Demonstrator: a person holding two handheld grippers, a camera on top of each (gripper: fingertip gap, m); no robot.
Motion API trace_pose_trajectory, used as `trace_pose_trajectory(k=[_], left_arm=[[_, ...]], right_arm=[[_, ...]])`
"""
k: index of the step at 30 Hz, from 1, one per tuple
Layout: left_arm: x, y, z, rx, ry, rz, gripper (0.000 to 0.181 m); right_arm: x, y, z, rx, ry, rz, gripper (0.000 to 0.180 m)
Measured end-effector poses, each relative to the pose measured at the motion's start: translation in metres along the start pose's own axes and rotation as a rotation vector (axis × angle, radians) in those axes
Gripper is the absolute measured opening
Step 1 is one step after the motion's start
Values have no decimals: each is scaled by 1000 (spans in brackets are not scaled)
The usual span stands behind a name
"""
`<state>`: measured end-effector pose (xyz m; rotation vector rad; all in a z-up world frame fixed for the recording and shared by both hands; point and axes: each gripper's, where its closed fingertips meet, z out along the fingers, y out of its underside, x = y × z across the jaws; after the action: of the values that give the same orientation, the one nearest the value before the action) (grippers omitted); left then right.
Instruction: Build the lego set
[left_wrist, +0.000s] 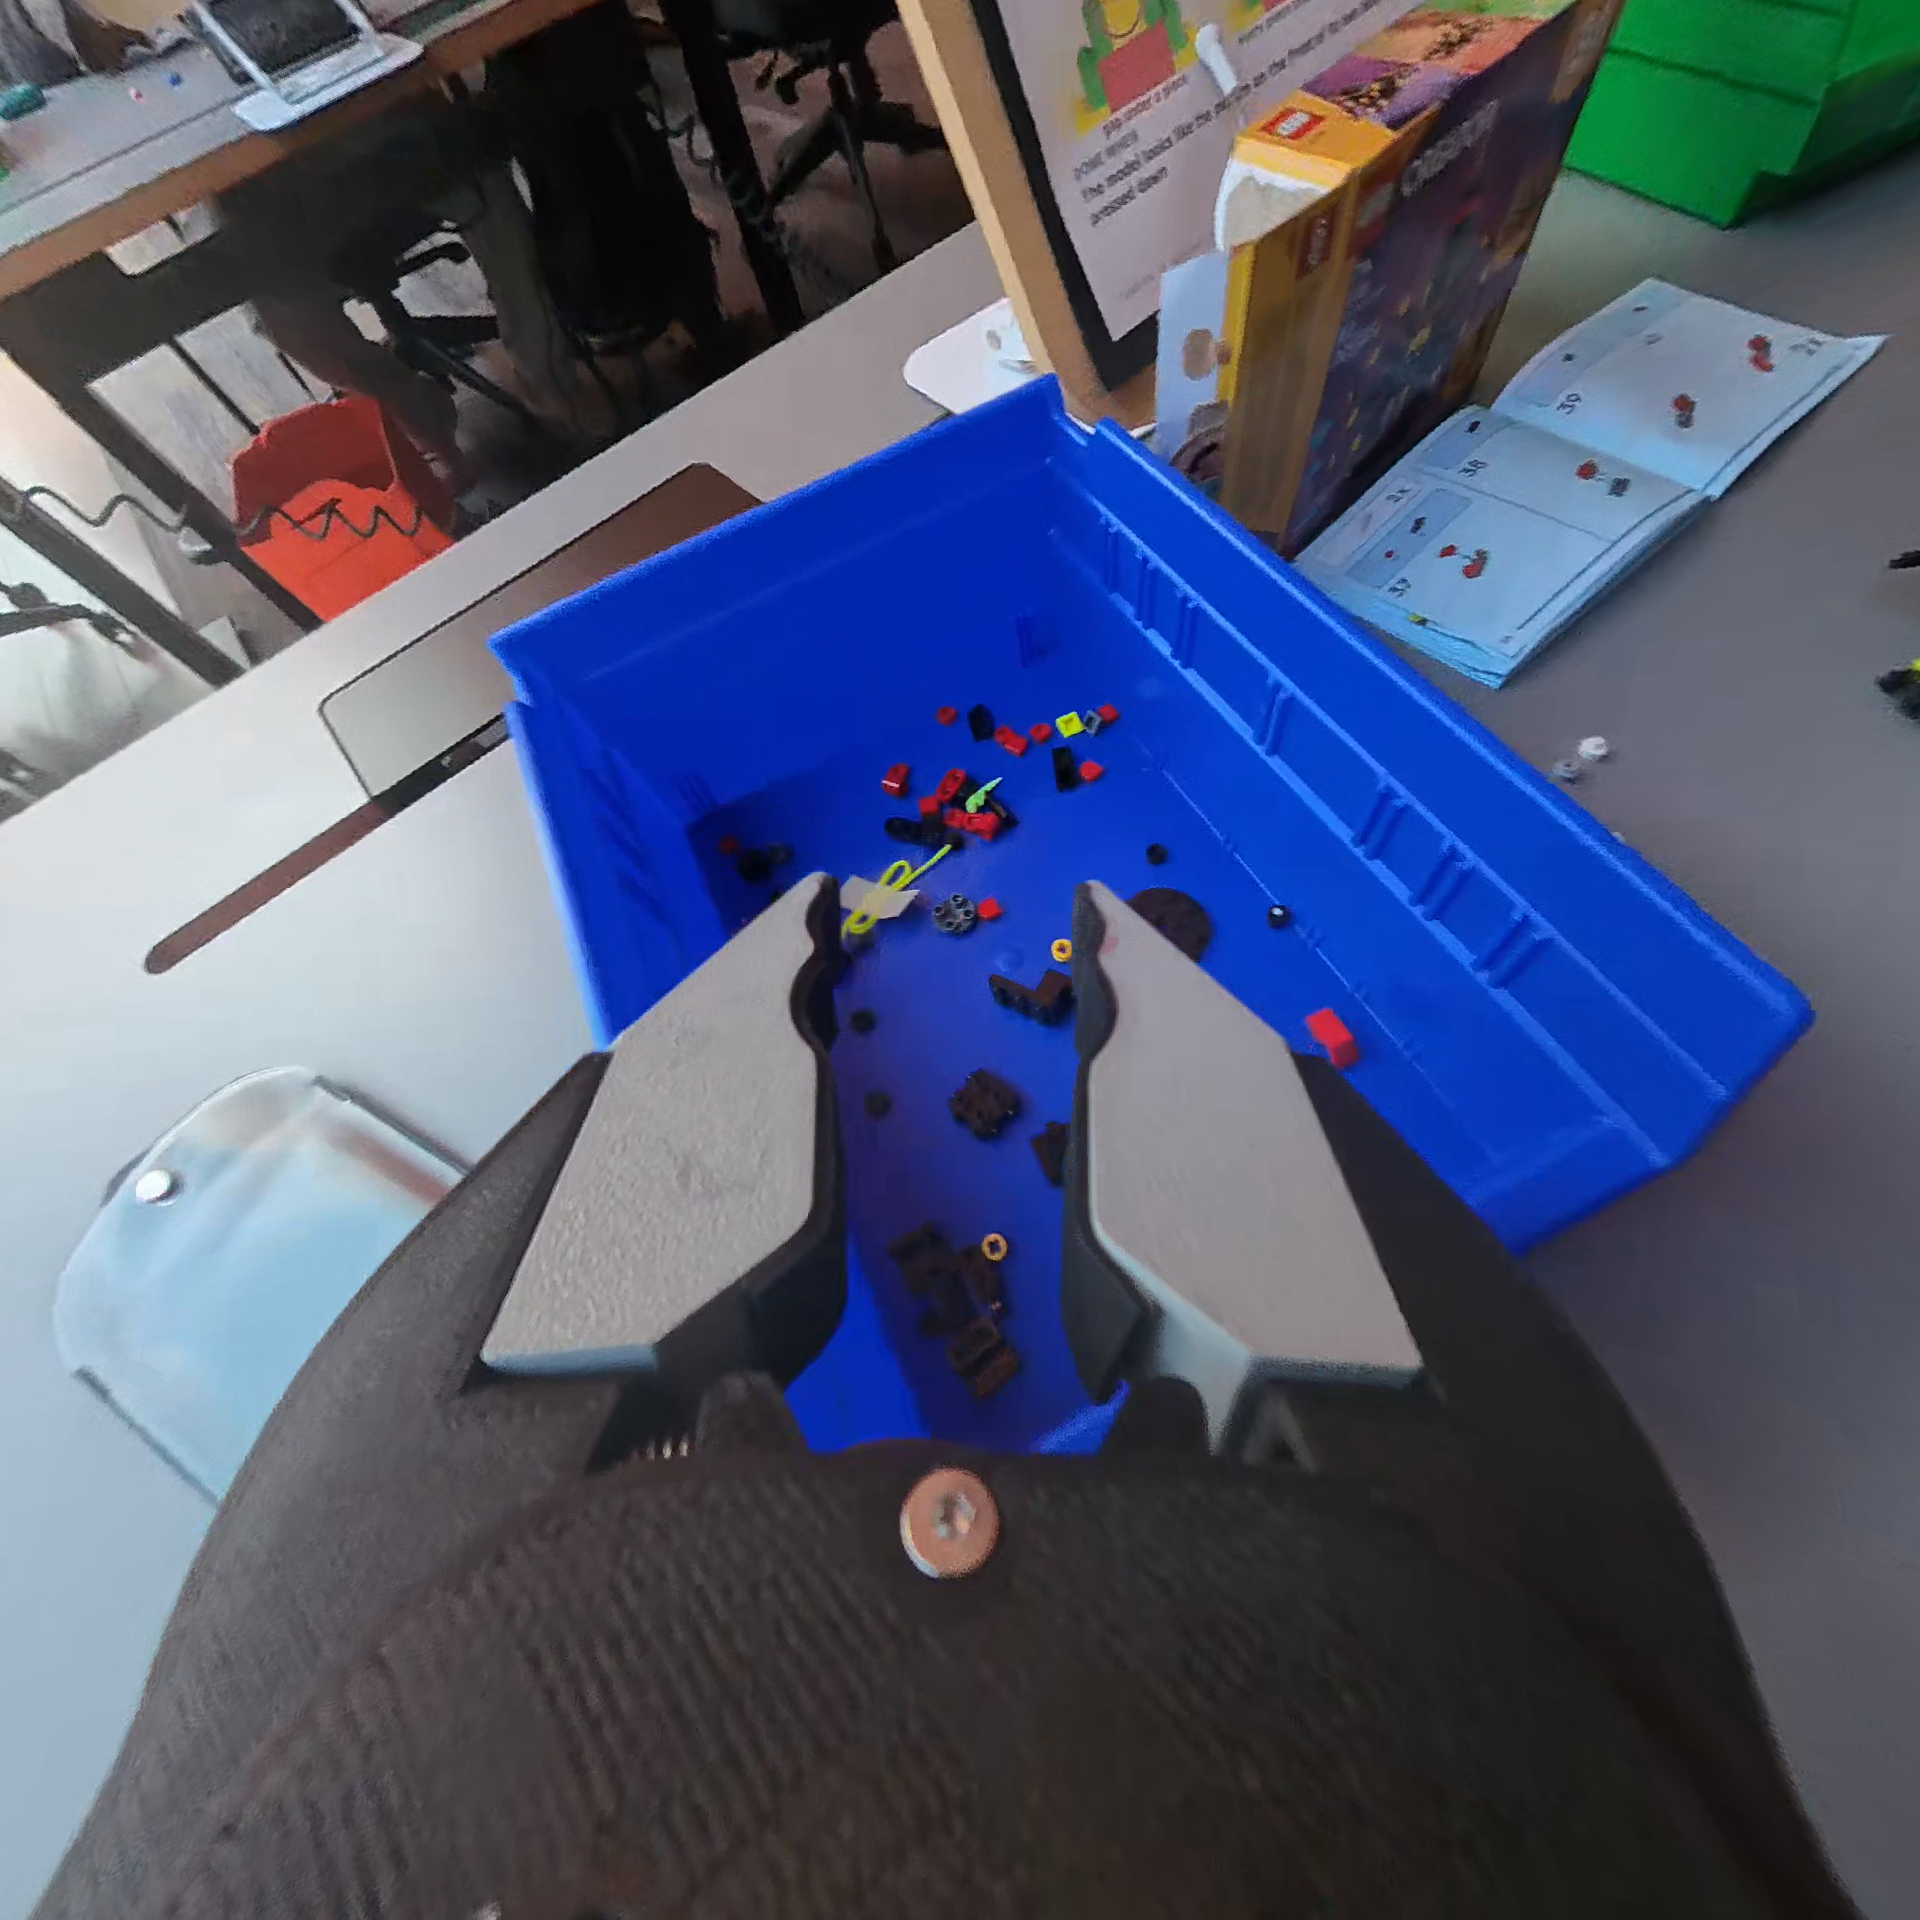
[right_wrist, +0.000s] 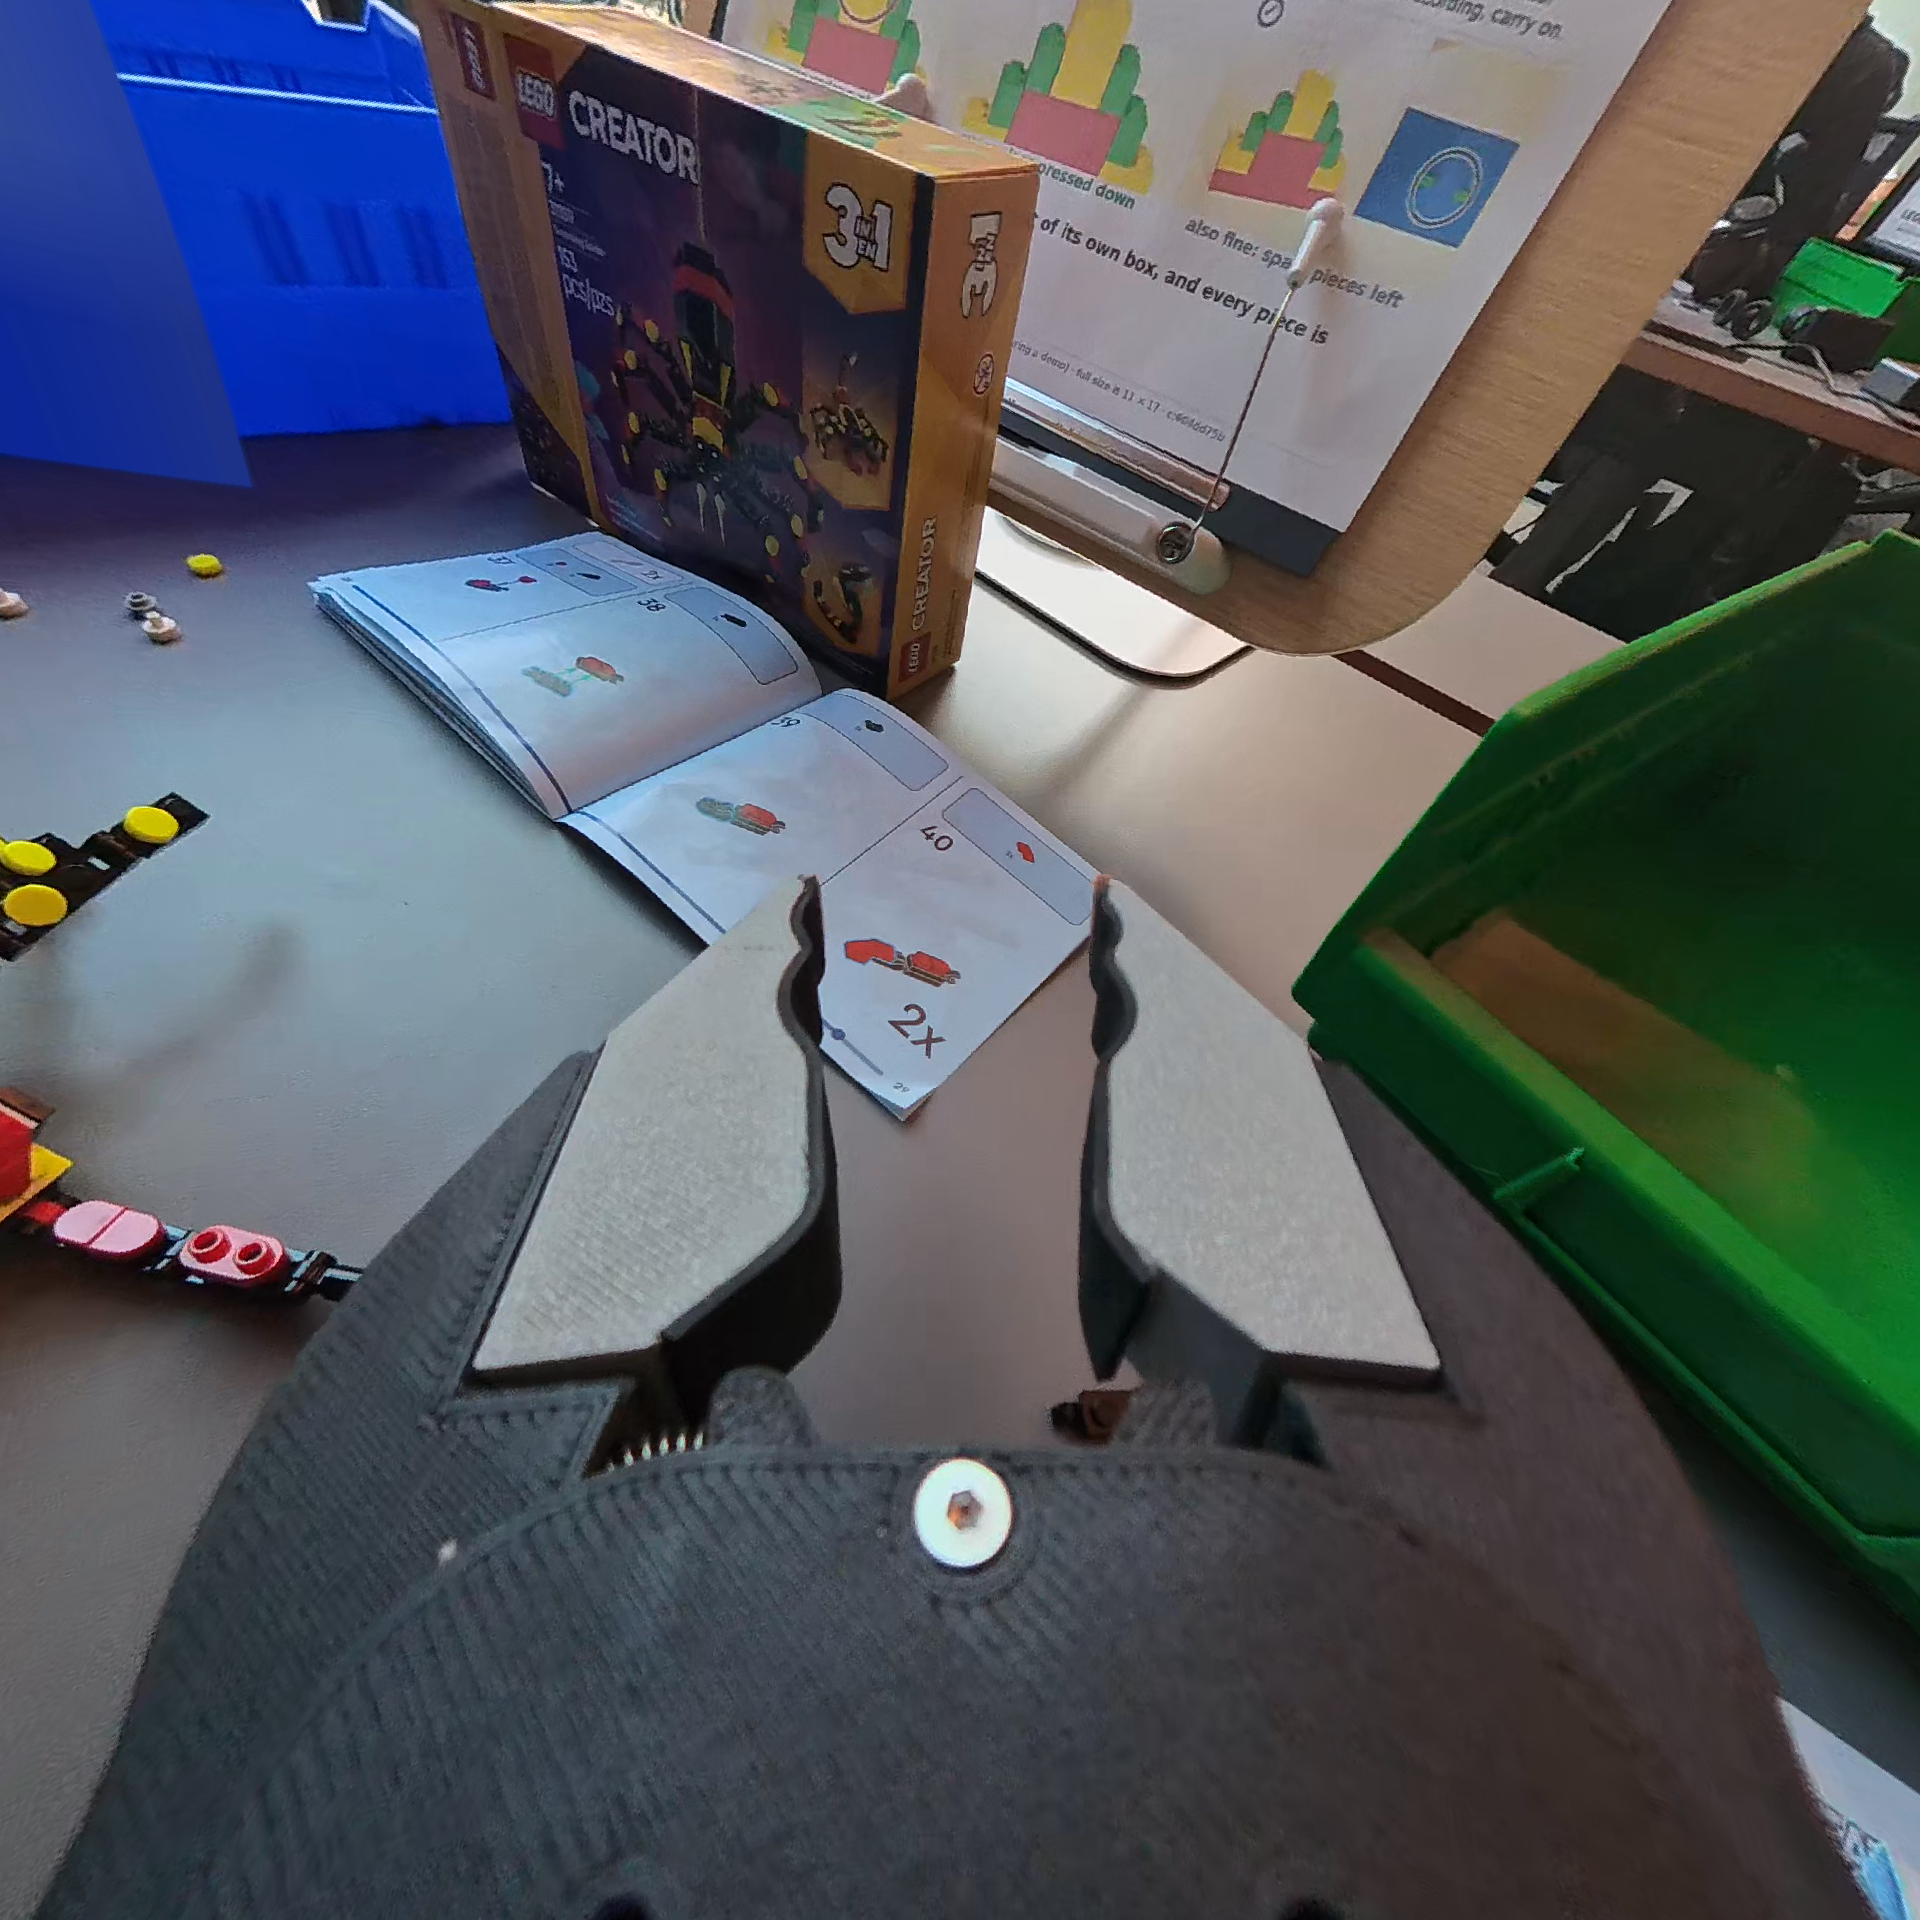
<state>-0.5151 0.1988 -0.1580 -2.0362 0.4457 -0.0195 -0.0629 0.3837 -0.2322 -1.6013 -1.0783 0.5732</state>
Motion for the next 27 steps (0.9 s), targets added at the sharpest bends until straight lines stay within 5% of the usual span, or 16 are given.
trace_pose_trajectory(k=[11,14,17,22,27], left_arm=[[-7,-36,-8,209,99,-252,39],[-18,-43,-25,247,45,-230,43],[-27,-66,-66,452,24,-226,24],[-22,-41,-35,301,39,-233,38],[-18,-64,-63,498,49,-232,24]], right_arm=[[-10,5,4,-42,-51,-32,47],[-14,9,7,-72,-58,-60,48],[-17,11,9,-88,-50,-94,47],[-15,13,10,-108,-53,-71,48],[-11,11,9,-91,-41,-47,48]])
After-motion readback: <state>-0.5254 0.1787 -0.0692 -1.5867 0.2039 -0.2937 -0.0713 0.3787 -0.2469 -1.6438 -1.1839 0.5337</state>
